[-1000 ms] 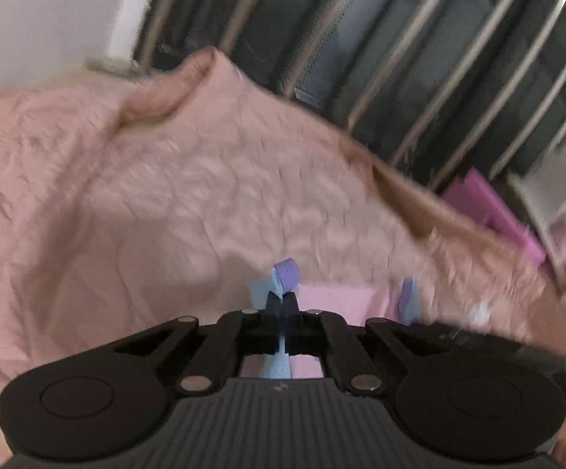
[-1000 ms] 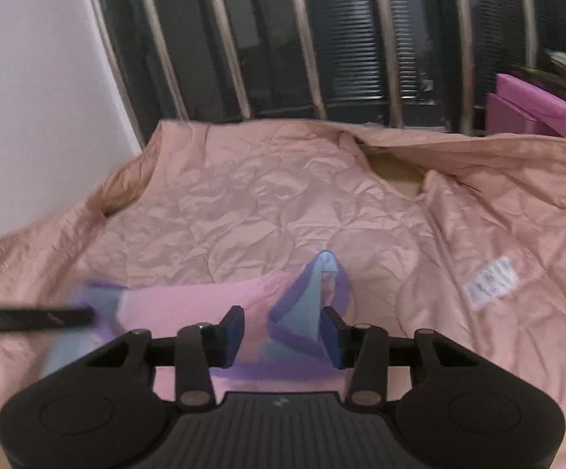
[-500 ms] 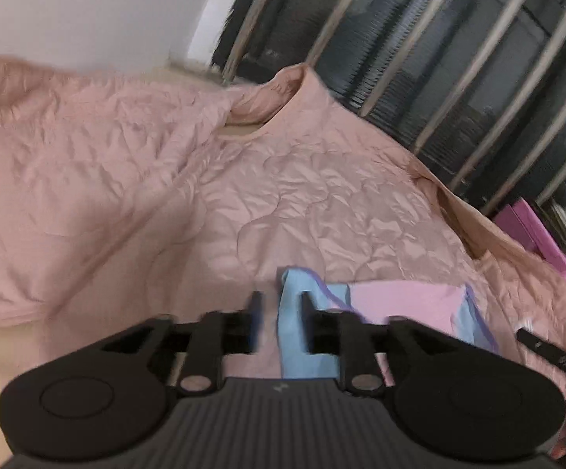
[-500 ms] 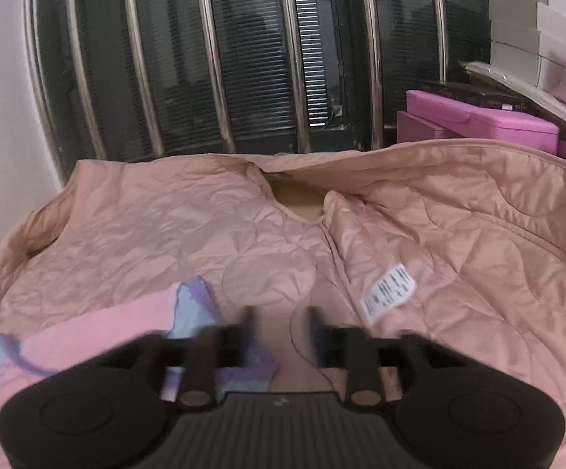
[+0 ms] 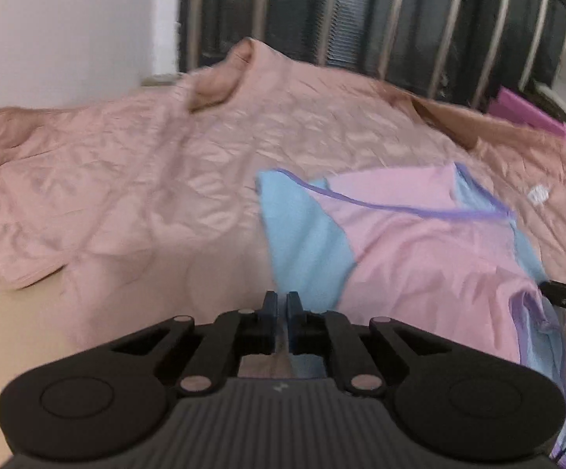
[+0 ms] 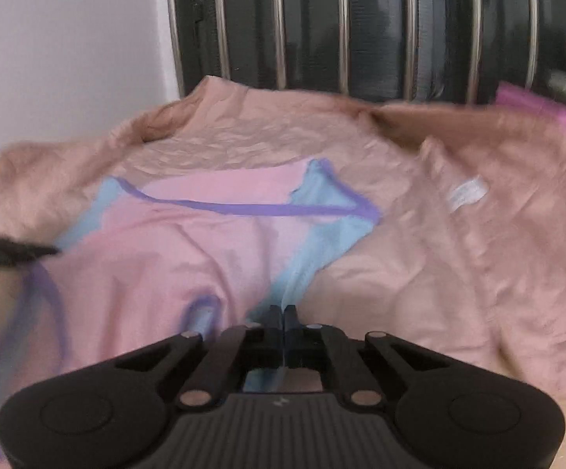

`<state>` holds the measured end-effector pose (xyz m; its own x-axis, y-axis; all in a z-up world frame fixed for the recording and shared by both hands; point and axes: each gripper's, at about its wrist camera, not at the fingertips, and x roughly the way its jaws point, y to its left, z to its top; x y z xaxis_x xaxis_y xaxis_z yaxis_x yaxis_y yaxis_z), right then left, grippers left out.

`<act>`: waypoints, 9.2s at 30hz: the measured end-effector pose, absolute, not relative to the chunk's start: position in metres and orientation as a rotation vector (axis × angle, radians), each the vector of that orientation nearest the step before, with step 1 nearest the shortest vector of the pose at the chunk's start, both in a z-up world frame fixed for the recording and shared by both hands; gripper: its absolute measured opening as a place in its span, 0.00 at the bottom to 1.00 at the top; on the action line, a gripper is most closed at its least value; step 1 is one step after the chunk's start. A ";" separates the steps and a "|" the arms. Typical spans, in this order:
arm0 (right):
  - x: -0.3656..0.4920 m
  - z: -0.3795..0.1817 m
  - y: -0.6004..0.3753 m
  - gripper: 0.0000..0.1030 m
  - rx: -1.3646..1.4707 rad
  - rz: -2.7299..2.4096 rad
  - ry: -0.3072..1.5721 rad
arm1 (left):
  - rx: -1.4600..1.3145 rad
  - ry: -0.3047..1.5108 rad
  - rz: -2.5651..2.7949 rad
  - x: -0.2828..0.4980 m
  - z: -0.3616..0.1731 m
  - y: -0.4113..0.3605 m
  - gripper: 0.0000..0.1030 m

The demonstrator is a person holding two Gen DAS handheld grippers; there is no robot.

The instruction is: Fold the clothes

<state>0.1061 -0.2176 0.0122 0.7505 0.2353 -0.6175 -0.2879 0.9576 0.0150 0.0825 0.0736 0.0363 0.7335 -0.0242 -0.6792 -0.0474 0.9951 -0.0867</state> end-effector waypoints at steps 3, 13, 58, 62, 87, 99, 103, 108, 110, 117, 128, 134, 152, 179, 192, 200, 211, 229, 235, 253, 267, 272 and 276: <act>0.090 0.022 -0.233 0.08 -0.059 0.237 0.614 | -0.111 0.720 -0.064 0.049 0.045 0.076 0.34; 0.062 0.011 -0.211 0.01 -0.058 0.349 0.649 | 0.083 0.697 -0.042 0.031 0.021 0.028 0.04; -0.098 0.019 -0.233 0.11 -0.011 0.420 0.637 | 0.107 0.551 -0.120 -0.125 0.049 0.030 0.20; -0.077 0.022 -0.226 0.19 0.001 0.436 0.621 | 0.124 0.559 -0.227 -0.108 0.047 0.000 0.37; -0.033 0.021 -0.199 0.29 -0.029 0.455 0.637 | 0.042 0.652 -0.285 -0.070 0.030 -0.006 0.38; -0.038 0.023 -0.191 0.01 -0.046 0.485 0.588 | -0.035 0.631 -0.276 -0.065 0.035 0.002 0.02; -0.024 0.042 -0.192 0.01 -0.045 0.466 0.544 | -0.073 0.603 -0.244 -0.050 0.049 0.009 0.02; 0.005 0.038 -0.190 0.08 -0.057 0.381 0.575 | -0.046 0.688 -0.177 -0.028 0.036 0.011 0.08; 0.008 0.032 -0.192 0.13 -0.070 0.343 0.613 | -0.034 0.683 -0.168 -0.035 0.033 0.017 0.33; -0.093 0.035 -0.226 0.30 0.006 0.482 0.586 | -0.049 0.656 -0.148 -0.107 0.038 0.062 0.53; -0.125 0.011 -0.207 0.12 -0.050 0.480 0.623 | -0.003 0.692 -0.155 -0.123 0.020 0.035 0.03; -0.134 0.012 -0.215 0.09 -0.077 0.423 0.649 | 0.052 0.725 -0.213 -0.143 0.022 0.022 0.04; -0.172 0.027 -0.168 0.26 -0.092 0.748 0.564 | 0.026 0.757 -0.499 -0.135 0.024 0.036 0.01; -0.173 0.016 -0.189 0.04 -0.041 0.684 0.725 | -0.076 0.676 -0.035 0.071 0.070 0.072 0.50; -0.168 0.019 -0.301 0.04 -0.028 0.332 0.726 | -0.225 0.649 0.002 -0.001 0.037 0.069 0.02; -0.168 0.020 -0.301 0.05 -0.048 0.338 0.741 | 0.000 0.589 0.001 -0.131 0.048 0.047 0.46; -0.083 0.093 -0.218 0.41 -0.109 0.622 0.465 | -0.269 0.719 0.006 -0.098 0.027 0.099 0.39; 0.085 0.070 -0.116 0.03 -0.223 0.683 0.616 | 0.108 0.518 -0.142 -0.136 0.038 -0.013 0.02; 0.019 0.060 -0.245 0.08 -0.165 0.479 0.676 | 0.119 0.589 -0.406 -0.164 0.031 -0.036 0.25; 0.036 0.045 -0.195 0.43 -0.439 0.812 0.685 | -0.068 0.728 -0.272 -0.067 0.016 -0.017 0.06; 0.034 0.047 -0.195 0.05 -0.486 0.859 0.590 | -0.188 0.582 -0.315 -0.078 0.037 0.003 0.02; 0.028 0.078 -0.185 0.05 -0.454 0.851 0.432 | -0.190 0.445 -0.225 -0.084 0.063 0.032 0.02; 0.045 0.100 -0.128 0.04 -0.474 0.897 0.333 | -0.197 0.383 -0.070 -0.077 0.078 0.073 0.02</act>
